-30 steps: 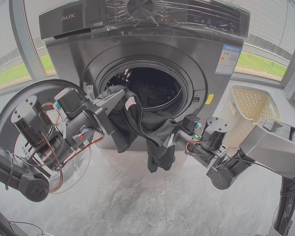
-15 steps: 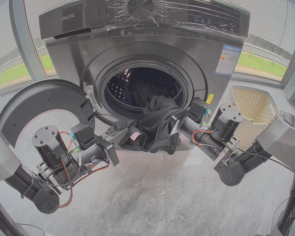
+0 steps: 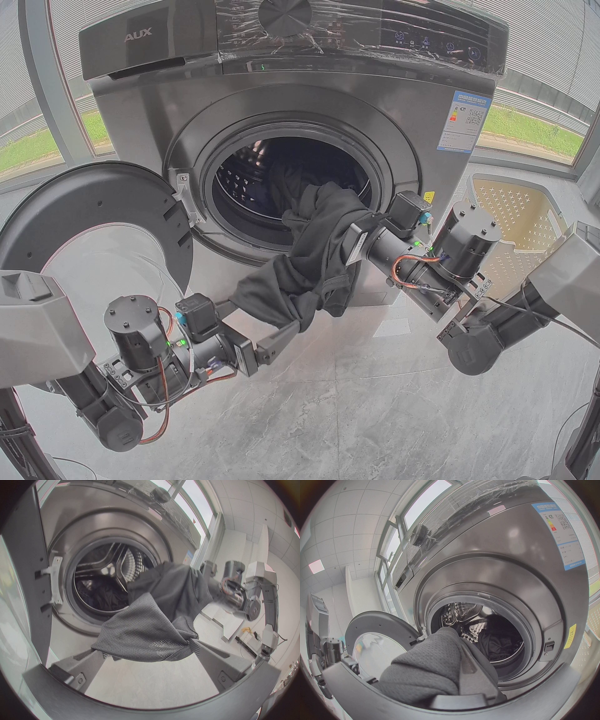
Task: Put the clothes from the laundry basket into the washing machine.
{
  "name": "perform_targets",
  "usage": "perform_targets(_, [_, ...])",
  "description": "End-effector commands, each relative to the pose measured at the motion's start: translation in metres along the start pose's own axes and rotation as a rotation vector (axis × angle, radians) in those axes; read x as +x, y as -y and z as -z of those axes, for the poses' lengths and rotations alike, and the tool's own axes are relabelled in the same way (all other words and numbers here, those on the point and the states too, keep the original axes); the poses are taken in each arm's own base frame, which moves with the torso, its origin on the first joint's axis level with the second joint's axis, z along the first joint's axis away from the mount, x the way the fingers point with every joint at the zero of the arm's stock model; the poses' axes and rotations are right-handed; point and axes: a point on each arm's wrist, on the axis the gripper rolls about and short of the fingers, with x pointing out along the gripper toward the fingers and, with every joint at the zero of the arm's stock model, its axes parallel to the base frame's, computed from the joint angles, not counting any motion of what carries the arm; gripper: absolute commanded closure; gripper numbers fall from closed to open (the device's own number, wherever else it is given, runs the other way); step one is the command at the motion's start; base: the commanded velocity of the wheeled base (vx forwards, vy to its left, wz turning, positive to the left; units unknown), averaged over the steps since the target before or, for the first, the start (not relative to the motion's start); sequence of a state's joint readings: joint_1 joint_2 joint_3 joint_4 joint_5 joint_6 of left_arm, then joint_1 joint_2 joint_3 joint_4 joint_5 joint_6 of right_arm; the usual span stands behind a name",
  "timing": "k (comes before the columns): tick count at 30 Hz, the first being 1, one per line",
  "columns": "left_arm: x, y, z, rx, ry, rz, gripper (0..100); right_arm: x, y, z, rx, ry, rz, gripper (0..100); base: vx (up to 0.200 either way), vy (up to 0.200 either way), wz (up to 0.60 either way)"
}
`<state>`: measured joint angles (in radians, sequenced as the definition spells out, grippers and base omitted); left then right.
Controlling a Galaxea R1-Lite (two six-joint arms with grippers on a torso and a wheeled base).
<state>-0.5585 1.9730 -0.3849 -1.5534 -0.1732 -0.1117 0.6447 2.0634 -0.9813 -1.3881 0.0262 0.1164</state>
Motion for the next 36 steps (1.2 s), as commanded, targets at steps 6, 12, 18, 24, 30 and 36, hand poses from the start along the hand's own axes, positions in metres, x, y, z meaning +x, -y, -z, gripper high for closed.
perform_targets(6, [-0.018,0.012,0.035,-0.003,-0.174,0.045,0,0.009,0.003,0.002,-0.001,0.002,0.006,100,0.000,0.000,0.00])
perform_targets(12, [-0.027,0.018,0.047,0.008,-0.246,0.094,0,0.011,0.002,0.000,-0.002,0.009,0.007,100,0.000,0.000,0.00])
perform_targets(18, [-0.015,0.016,0.034,0.021,-0.165,0.088,0,0.011,0.000,0.004,0.001,-0.001,0.001,100,0.000,0.000,0.00])
perform_targets(24, [0.010,0.017,0.008,0.040,-0.018,0.102,0,0.011,-0.002,0.012,0.003,-0.020,-0.003,100,0.000,0.000,0.00])
perform_targets(30, [0.032,0.016,0.000,0.050,0.048,0.109,0,0.012,-0.003,0.015,0.005,-0.026,-0.007,100,0.000,0.000,0.00])
perform_targets(36, [0.064,0.012,0.014,0.054,0.056,0.104,0,0.011,-0.014,0.013,0.012,-0.023,-0.021,100,0.000,0.000,0.00])
